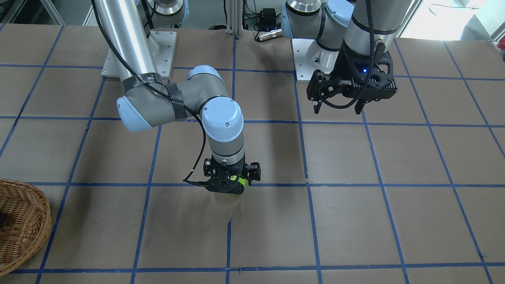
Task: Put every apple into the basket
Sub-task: 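Lower the right gripper onto the green apple and grasp it while the left arm withdraws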
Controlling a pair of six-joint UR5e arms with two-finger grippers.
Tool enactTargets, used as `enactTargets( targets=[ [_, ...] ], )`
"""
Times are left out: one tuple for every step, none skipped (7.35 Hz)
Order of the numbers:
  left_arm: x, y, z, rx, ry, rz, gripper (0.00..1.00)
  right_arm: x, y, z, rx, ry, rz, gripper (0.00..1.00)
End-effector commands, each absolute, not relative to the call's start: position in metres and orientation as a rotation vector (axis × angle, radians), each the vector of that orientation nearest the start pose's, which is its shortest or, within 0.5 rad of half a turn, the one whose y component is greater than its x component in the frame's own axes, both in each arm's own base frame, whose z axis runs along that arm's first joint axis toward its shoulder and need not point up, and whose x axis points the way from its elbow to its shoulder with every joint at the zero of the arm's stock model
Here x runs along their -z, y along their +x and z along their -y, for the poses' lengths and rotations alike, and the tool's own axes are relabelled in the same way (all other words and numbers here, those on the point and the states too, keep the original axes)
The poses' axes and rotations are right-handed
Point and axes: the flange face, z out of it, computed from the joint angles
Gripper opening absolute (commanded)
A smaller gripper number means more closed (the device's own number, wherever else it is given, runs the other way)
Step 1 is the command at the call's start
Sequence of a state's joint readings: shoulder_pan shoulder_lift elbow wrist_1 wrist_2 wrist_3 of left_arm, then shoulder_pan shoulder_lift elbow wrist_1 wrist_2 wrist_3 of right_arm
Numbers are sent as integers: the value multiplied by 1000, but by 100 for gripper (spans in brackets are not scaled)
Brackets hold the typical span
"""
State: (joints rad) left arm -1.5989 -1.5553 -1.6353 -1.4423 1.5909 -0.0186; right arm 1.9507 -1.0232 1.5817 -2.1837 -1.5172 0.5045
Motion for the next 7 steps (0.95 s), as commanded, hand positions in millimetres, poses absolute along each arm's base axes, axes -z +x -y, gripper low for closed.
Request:
enactTargets(
  targets=[
    [-478, -144, 486, 94, 6, -3122, 100, -199, 386, 553, -5, 161, -3093, 100],
    [-479, -143, 486, 96, 4, -3122, 100, -196, 384, 552, -22, 141, -3113, 100],
    [-479, -142, 487, 99, -3, -3128, 100, -187, 376, 549, -10, 126, -3172, 100],
    [-483, -139, 490, 111, -15, -3127, 100, -188, 374, 551, 10, 129, -3167, 100],
    [-484, -133, 491, 118, -34, -3125, 100, -195, 372, 555, 21, 131, -3153, 68],
    [-484, -126, 493, 122, -49, -3122, 100, -189, 372, 553, 1, 138, -3154, 31],
    [-482, -125, 492, 118, -51, -3121, 100, -200, 367, 559, 14, 156, -3135, 19]
  ],
)
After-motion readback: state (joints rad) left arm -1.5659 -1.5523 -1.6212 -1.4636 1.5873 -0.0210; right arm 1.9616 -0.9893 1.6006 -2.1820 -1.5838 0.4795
